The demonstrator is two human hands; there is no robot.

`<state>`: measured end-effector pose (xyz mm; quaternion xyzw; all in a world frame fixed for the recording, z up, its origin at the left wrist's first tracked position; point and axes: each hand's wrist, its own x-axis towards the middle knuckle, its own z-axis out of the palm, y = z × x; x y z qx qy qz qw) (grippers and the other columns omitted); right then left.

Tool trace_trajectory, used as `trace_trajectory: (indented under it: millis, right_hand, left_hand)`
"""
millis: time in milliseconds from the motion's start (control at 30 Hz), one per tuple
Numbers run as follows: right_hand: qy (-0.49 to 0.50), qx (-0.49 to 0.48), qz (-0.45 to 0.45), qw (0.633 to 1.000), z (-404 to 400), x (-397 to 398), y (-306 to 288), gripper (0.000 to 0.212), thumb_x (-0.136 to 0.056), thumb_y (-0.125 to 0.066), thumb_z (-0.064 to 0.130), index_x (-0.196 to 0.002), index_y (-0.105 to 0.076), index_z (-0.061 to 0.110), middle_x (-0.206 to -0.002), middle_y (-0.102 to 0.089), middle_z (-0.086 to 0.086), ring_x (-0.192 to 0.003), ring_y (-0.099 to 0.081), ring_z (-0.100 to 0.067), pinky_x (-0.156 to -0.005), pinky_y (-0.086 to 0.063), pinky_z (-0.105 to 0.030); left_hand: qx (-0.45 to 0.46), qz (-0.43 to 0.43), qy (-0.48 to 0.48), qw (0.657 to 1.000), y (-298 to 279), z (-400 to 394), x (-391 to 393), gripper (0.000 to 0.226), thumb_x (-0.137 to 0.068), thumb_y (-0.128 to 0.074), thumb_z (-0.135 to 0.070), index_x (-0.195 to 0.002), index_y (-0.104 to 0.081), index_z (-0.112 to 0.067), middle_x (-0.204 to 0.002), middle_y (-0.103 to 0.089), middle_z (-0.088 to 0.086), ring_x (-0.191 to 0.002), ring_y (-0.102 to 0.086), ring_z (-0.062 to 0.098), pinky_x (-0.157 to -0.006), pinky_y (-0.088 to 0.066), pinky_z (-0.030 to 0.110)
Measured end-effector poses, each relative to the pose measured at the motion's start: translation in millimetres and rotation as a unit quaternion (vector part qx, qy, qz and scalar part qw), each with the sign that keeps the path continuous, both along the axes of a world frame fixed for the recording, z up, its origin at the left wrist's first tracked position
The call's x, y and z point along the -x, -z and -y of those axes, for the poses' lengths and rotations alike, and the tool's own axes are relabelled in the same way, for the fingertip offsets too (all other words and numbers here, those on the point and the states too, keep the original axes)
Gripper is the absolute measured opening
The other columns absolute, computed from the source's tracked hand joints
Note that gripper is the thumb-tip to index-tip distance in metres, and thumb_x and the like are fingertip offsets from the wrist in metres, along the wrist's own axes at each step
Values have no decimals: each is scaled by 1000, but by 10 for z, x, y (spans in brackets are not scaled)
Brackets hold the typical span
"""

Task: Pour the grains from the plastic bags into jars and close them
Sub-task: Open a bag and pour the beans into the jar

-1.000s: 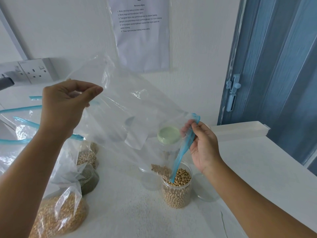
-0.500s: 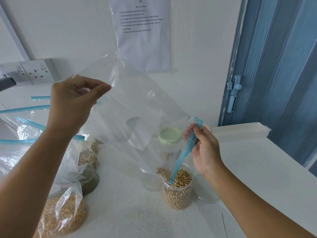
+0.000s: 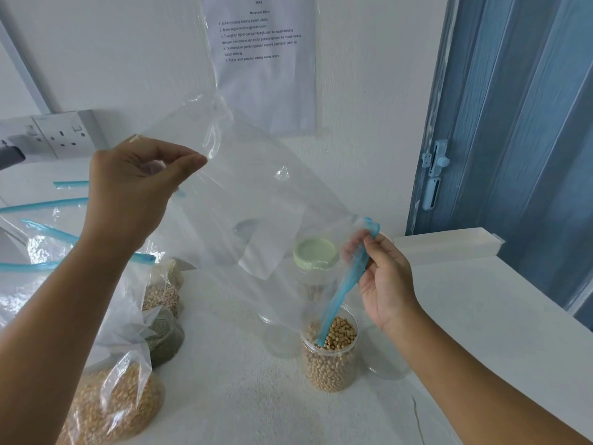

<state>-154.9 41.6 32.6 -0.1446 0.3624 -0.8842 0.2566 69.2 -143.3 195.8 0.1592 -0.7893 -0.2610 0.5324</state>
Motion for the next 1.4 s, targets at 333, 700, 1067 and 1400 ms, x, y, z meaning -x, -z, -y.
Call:
trace_trajectory:
  millis: [333, 700, 1067, 1400]
  right_hand:
    - [2, 8, 0, 1000, 12, 12, -13, 18, -106, -51, 10, -109, -69, 8, -94, -69, -7, -92, -69, -16, -99, -57, -34]
    - [9, 8, 18, 1000, -23, 28, 71, 20, -106, -50, 8, -110, -69, 6, -98, -70, -9, -96, -68, -18, -93, -60, -31]
    - [4, 6, 25, 1000, 21, 42, 140, 19, -107, -50, 8, -110, -69, 6, -100, -70, -10, -97, -67, -19, -87, -60, -28]
    - [11, 10, 30, 999, 21, 73, 182, 19, -106, -50, 7, -110, -69, 5, -102, -70, -10, -102, -65, -22, -89, -61, -30]
  left_hand:
    - [47, 0, -6, 999, -95, -14, 50, 16, -84, -83, -49, -82, -74, -61, -88, -73, 7, -77, -64, 33, -71, -54, 37]
    - [59, 16, -10, 998, -26, -9, 125, 9, -86, -82, -42, -90, -75, -44, -84, -68, -9, -74, -62, 24, -70, -50, 31]
    - [72, 21, -5, 997, -41, -29, 124, 10, -87, -82, -41, -91, -74, -44, -79, -63, -14, -71, -54, 4, -65, -41, 13]
    - [89, 55, 1, 994, -103, -96, 137, 8, -87, -83, -38, -91, -76, -36, -85, -67, -2, -70, -59, 5, -66, -43, 12]
